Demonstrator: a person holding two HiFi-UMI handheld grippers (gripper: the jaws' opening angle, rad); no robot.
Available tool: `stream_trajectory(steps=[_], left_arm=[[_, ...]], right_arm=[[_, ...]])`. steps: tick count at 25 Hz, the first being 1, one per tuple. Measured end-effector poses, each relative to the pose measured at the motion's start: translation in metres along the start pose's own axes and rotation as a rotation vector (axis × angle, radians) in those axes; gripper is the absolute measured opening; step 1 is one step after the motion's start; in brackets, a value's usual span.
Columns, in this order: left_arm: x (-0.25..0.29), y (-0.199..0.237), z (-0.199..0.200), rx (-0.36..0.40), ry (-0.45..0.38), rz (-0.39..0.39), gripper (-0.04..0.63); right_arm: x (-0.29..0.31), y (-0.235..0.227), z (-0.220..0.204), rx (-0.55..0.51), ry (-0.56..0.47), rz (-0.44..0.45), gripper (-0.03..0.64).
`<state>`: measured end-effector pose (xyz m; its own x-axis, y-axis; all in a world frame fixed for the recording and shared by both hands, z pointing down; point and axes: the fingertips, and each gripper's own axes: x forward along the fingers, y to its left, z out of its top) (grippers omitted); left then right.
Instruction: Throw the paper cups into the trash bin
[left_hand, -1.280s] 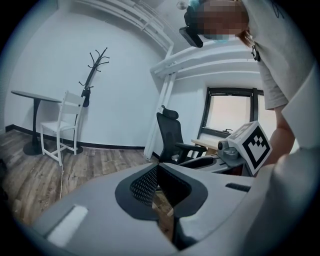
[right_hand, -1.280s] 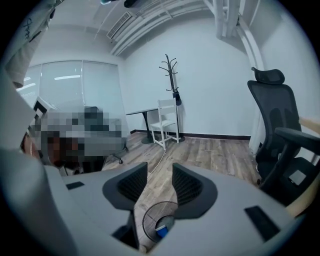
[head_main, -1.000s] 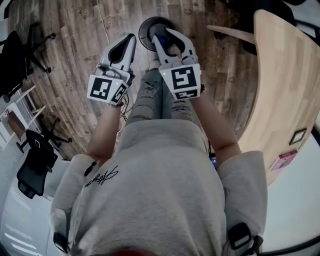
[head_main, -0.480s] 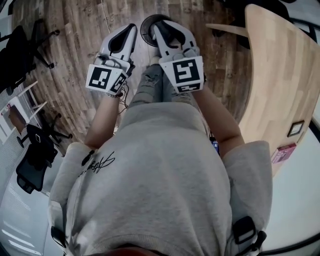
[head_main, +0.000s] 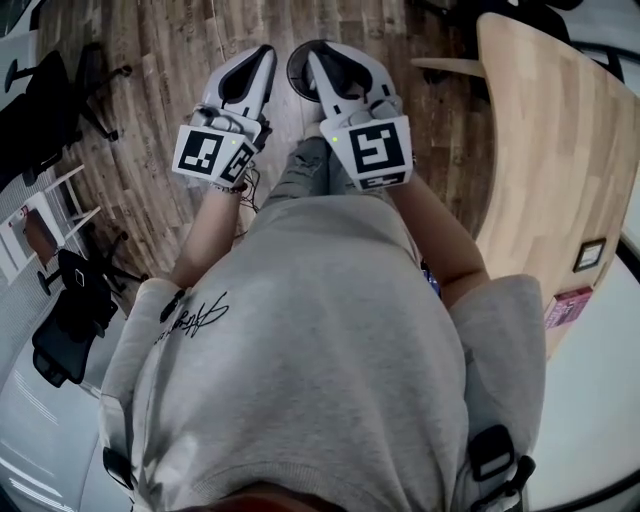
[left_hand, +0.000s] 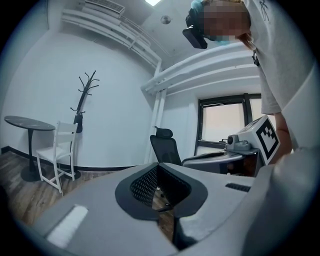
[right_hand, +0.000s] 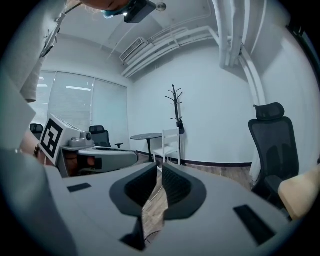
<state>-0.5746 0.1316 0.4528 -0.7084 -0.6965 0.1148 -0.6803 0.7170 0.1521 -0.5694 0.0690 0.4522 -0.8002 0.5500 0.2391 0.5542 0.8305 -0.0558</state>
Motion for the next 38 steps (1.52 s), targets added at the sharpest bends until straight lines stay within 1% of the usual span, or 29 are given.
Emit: stream_trajectory(steps=[9, 16, 21, 28, 31, 34, 38], left_arm=[[0.003, -0.011, 0.033, 0.034, -0.031, -0.023, 0.003], [0.007, -0.016, 0.055, 0.046, -0.053, -0.029, 0.003], [0.004, -0.022, 0.07, 0.074, -0.063, -0.039, 0.003], [-0.001, -0.021, 0.088, 0.091, -0.086, -0.03, 0.003], [-0.003, -0.022, 0.095, 0.103, -0.097, -0.025, 0.003], [-0.004, -0.022, 0.102, 0.096, -0.113, -0.018, 0.003], [-0.004, -0.024, 0.107, 0.098, -0.127, -0.018, 0.003]], right_arm=[[-0.015, -0.004, 0.04, -0.033, -0.046, 0.0, 0.029], [-0.02, -0.006, 0.064, -0.032, -0.083, 0.005, 0.025], [-0.027, -0.004, 0.074, -0.027, -0.052, 0.007, 0.021], [-0.031, -0.008, 0.088, -0.026, -0.115, 0.0, 0.02], [-0.033, -0.006, 0.094, -0.041, -0.128, 0.007, 0.018], [-0.035, -0.003, 0.102, -0.062, -0.145, 0.012, 0.017], [-0.038, 0.0, 0.108, -0.064, -0.12, 0.023, 0.012]])
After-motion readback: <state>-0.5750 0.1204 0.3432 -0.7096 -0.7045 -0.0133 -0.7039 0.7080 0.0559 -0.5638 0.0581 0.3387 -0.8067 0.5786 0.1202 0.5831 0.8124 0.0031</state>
